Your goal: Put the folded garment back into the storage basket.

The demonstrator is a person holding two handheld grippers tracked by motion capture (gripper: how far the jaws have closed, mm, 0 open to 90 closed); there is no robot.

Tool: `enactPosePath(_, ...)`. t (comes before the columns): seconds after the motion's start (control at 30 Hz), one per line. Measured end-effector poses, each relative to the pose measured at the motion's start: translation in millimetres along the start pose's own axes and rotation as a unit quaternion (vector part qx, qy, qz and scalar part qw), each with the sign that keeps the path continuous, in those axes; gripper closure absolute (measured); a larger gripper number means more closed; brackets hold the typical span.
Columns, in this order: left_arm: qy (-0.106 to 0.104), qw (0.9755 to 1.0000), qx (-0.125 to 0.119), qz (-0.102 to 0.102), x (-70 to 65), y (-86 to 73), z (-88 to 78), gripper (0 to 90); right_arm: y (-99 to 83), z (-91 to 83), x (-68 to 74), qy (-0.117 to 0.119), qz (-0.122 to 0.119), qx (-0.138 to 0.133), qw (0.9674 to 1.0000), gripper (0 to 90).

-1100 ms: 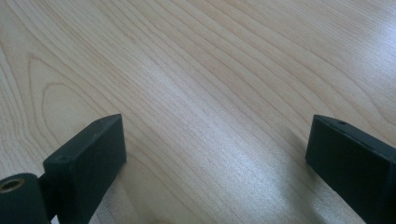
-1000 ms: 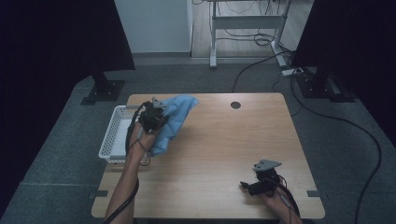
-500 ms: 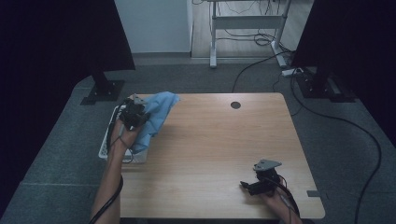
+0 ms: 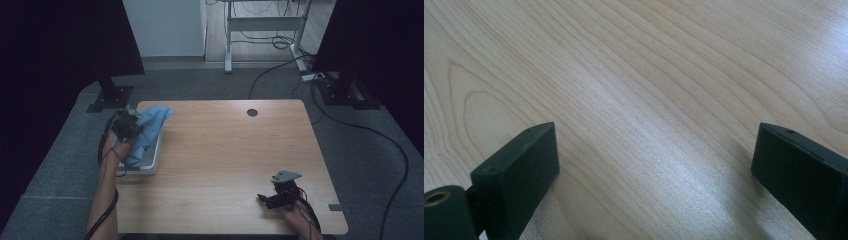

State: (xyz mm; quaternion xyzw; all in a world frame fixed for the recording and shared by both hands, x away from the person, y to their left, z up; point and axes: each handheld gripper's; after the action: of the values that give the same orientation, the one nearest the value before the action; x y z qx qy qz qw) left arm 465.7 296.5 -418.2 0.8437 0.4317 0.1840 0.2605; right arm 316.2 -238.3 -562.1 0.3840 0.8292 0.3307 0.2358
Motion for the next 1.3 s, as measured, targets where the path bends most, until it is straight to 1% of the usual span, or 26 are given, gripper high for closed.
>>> enactPosePath(0.03,0.001,1.0,0.005,-0.003,3.7,-3.6,2.5,84.9,0.0,0.0,0.0,0.0,0.0,0.0,1.0,5.2)
enactPosePath(0.17,-0.002,0.9994,0.019,-0.03,17.4,-19.5,14.2,84.9,0.0,0.1,0.0,0.0,0.0,0.0,1.0,5.2)
enactPosePath(0.27,-0.01,0.9983,0.022,-0.053,23.7,-29.4,24.6,84.9,0.0,0.1,-0.2,-0.001,0.0,0.0,1.0,5.2)
enactPosePath(0.33,-0.011,0.9975,0.027,-0.064,25.9,-32.7,31.4,84.7,0.0,0.1,-0.2,-0.001,0.0,0.0,1.0,5.2)
enactPosePath(0.37,-0.006,0.9972,0.034,-0.065,26.4,-33.5,35.5,84.7,0.0,0.1,-0.2,-0.001,0.0,0.0,1.0,5.2)
enactPosePath(0.47,0.003,0.9962,0.064,-0.06,27.2,-34.8,49.9,84.5,0.0,0.1,-0.2,-0.001,0.0,0.0,1.0,5.2)
enactPosePath(0.53,0.004,0.9947,0.086,-0.056,27.5,-35.3,60.6,84.1,0.0,0.1,-0.2,-0.001,0.001,0.0,1.0,5.2)
enactPosePath(0.57,0.001,0.9935,0.099,-0.058,27.9,-35.8,66.4,83.8,0.0,0.1,-0.2,-0.001,0.0,0.0,1.0,5.2)
enactPosePath(0.63,-0.006,0.9909,0.116,-0.069,29.3,-37.3,76.6,82.4,0.0,0.1,-0.2,-0.001,0.0,0.0,1.0,5.2)
enactPosePath(0.67,-0.015,0.9891,0.121,-0.082,31.0,-38.5,80.9,81.1,0.0,0.1,-0.2,-0.001,0.0,0.0,1.0,5.2)
enactPosePath(0.7,-0.026,0.9872,0.124,-0.097,33.0,-40.4,85.1,78.9,0.0,0.1,-0.2,-0.001,0.0,0.0,1.0,5.2)
enactPosePath(0.73,-0.033,0.9859,0.122,-0.11,34.5,-42.0,88.1,76.2,0.0,0.1,-0.3,-0.001,0.0,0.0,1.0,5.2)
enactPosePath(0.77,-0.036,0.9853,0.115,-0.122,35.8,-42.5,88.1,75.2,0.0,0.1,-0.2,-0.001,0.001,0.0,1.0,5.2)
enactPosePath(0.83,-0.043,0.9837,0.111,-0.134,37.7,-43.2,87.9,72.9,-0.1,0.1,-0.2,-0.001,0.001,-0.001,1.0,5.2)
enactPosePath(0.93,-0.074,0.9813,0.1,-0.147,39.9,-45.3,88.2,64.6,-0.1,0.1,-0.2,-0.001,0.001,-0.001,1.0,5.2)
enactPosePath(0.97,-0.078,0.9815,0.1,-0.143,39.0,-44.9,88.9,60.0,-0.1,0.1,-0.2,-0.001,0.001,-0.001,1.0,5.2)
enactPosePath(1.03,-0.075,0.9825,0.101,-0.137,35.6,-43.2,90.4,55.8,-0.1,0.1,-0.2,-0.001,0.001,-0.001,1.0,5.2)
enactPosePath(1.1,-0.081,0.9827,0.097,-0.135,33.7,-43.0,91.7,50.3,-0.1,0.2,-0.2,-0.001,0.001,-0.001,1.0,5.2)
enactPosePath(1.13,-0.087,0.9829,0.096,-0.131,32.6,-42.9,92.6,45.7,-0.1,0.1,-0.2,-0.001,0.001,-0.001,1.0,5.2)
enactPosePath(1.17,-0.095,0.9825,0.095,-0.128,30.9,-42.5,94.3,39.0,-0.1,0.1,-0.2,-0.001,0.001,-0.001,1.0,5.2)
enactPosePath(1.2,-0.1,0.9827,0.1,-0.119,27.1,-41.3,97.2,30.0,-0.1,0.1,-0.1,-0.001,0.001,-0.001,1.0,5.2)
enactPosePath(1.23,-0.094,0.9838,0.11,-0.106,22.1,-39.1,99.8,22.0,-0.1,0.1,-0.2,-0.001,0.001,-0.001,1.0,5.2)
enactPosePath(1.27,-0.092,0.9826,0.109,-0.118,20.9,-38.0,102.1,18.0,-0.1,0.1,-0.2,-0.001,0.001,-0.001,1.0,5.2)
enactPosePath(1.3,-0.091,0.9834,0.109,-0.112,18.9,-37.9,104.3,13.3,-0.1,0.2,-0.2,-0.001,0.001,-0.001,1.0,5.2)
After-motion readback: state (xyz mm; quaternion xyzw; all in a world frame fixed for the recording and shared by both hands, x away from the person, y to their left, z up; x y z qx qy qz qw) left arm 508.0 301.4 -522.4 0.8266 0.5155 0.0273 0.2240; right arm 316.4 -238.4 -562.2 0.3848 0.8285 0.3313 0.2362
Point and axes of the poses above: each handheld gripper's, and its own axes: z roughly forward along the jaws, y roughly out of its top, x roughly to its left, and after that the axes turned 12 degrees about -y, right-handed
